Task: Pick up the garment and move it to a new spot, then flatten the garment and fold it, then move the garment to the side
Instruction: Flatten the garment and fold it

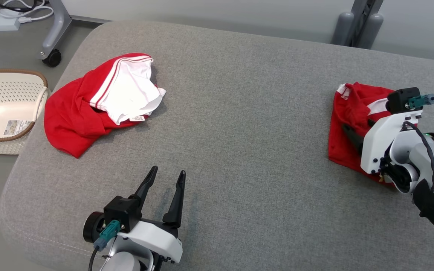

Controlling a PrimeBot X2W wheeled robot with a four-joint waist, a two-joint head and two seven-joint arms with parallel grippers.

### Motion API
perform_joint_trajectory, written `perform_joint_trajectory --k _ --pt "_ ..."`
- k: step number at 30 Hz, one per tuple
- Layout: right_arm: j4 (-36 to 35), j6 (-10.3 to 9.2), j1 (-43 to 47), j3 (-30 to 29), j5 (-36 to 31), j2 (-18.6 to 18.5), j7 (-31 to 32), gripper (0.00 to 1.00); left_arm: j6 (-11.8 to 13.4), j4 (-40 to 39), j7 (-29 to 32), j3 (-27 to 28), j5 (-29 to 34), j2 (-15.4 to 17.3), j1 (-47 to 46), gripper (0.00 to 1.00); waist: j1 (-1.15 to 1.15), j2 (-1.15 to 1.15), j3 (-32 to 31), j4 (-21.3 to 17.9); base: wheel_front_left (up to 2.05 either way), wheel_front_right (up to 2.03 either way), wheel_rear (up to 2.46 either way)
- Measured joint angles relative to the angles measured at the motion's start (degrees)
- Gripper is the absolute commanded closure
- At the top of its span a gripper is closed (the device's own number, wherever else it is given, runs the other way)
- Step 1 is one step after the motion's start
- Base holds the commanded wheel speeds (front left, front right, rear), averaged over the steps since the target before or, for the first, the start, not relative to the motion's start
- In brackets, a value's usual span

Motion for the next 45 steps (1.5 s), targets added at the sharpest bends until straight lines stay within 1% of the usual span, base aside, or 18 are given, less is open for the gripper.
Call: perform_joint_trajectory --k 9,13,16,19,23,24,26,28,30,33,35,36,38,40,43,45 --pt "-3.94 0.00 -0.35 -0.33 2.31 0.49 -2.85 0.00 -0.05 0.52 0.00 0.78 0.30 -0.01 0.27 0.00 0.00 0.00 -1.71 -1.67 0.00 0.00 0.00" --pt "-5.76 0.00 -1.01 -0.81 2.97 0.15 -5.78 0.00 -0.07 0.55 0.00 1.42 0.66 0.00 0.83 0.00 0.00 0.00 -2.93 -2.72 0.00 0.00 0.00" --pt "-6.83 0.00 -1.21 -1.69 3.71 -0.57 -8.76 0.00 -0.08 0.42 0.00 1.75 0.81 -0.02 0.87 0.00 0.00 0.00 -3.96 -3.63 0.00 0.00 0.00" --pt "-7.89 0.00 -1.14 -2.78 3.92 -2.07 -12.80 0.00 -0.16 -0.37 0.00 2.30 0.93 -0.02 1.33 0.00 0.00 0.00 -5.11 -4.51 0.00 0.00 0.00" --pt "-8.20 0.00 -0.01 -4.65 1.35 -4.22 -15.68 0.00 -0.14 -2.14 0.00 3.46 1.18 0.00 2.01 0.00 0.00 0.00 -6.56 -5.76 0.00 0.00 0.00" --pt "-8.49 0.00 0.49 -6.32 0.26 -4.65 -15.69 0.00 -0.13 -2.71 0.00 3.76 1.25 -0.01 2.11 0.00 0.00 0.00 -6.86 -6.12 0.00 0.00 0.00" --pt "-10.33 0.00 0.99 -13.32 -3.93 -5.70 -15.86 0.00 -0.04 -3.96 0.00 4.72 1.25 -0.01 2.38 0.00 0.00 0.00 -7.25 -7.00 0.00 0.00 0.00" --pt "-12.95 0.00 3.31 -22.05 -9.64 -6.64 -15.94 0.00 -0.04 -5.12 0.00 5.45 1.36 0.00 2.75 0.00 0.00 0.00 -7.57 -7.86 0.00 0.00 0.00" --pt "-16.22 0.00 9.07 -30.59 -16.28 -6.64 -15.94 0.00 0.02 -6.16 0.00 6.05 1.42 -0.02 3.22 0.00 0.00 0.00 -7.88 -8.69 0.00 0.00 0.00" --pt "-22.19 0.00 19.09 -43.99 -25.99 -4.45 -15.94 0.00 0.02 -7.32 0.00 6.84 1.64 0.00 3.56 0.00 0.00 0.00 -8.20 -9.88 0.00 0.00 0.00" --pt "-26.63 0.00 25.42 -52.20 -32.53 -1.96 -15.94 0.00 0.01 -7.82 0.00 7.19 1.67 -0.02 3.91 0.00 0.00 0.00 -8.37 -10.56 0.00 0.00 0.00" --pt "-26.63 0.00 25.42 -52.20 -32.53 -1.96 -15.94 0.00 0.01 -7.82 0.00 7.19 1.67 -0.02 3.91 0.00 0.00 0.00 -8.37 -10.56 0.00 0.00 0.00" --pt "-30.87 -0.01 31.57 -58.68 -37.35 1.40 -15.95 0.00 0.01 -8.21 0.00 7.64 1.75 -0.03 4.21 0.00 0.00 0.00 -8.48 -11.19 0.00 0.00 0.00" --pt "-34.64 -0.01 36.52 -63.18 -41.91 4.60 -15.94 0.00 0.01 -8.59 0.00 8.09 1.75 -0.01 4.32 0.00 0.00 0.00 -8.55 -11.73 0.00 0.00 0.00" --pt "-38.47 0.00 41.52 -67.41 -46.91 8.21 -15.94 0.00 -0.04 -9.04 0.00 8.61 1.75 -0.01 4.64 0.00 0.00 0.00 -8.59 -12.36 0.00 0.00 0.00" --pt "-40.06 -0.01 43.76 -69.60 -48.38 10.42 -15.94 0.00 -0.05 -9.23 0.00 8.91 1.74 -0.02 5.11 0.00 0.00 0.00 -8.62 -12.64 0.00 0.00 0.00"
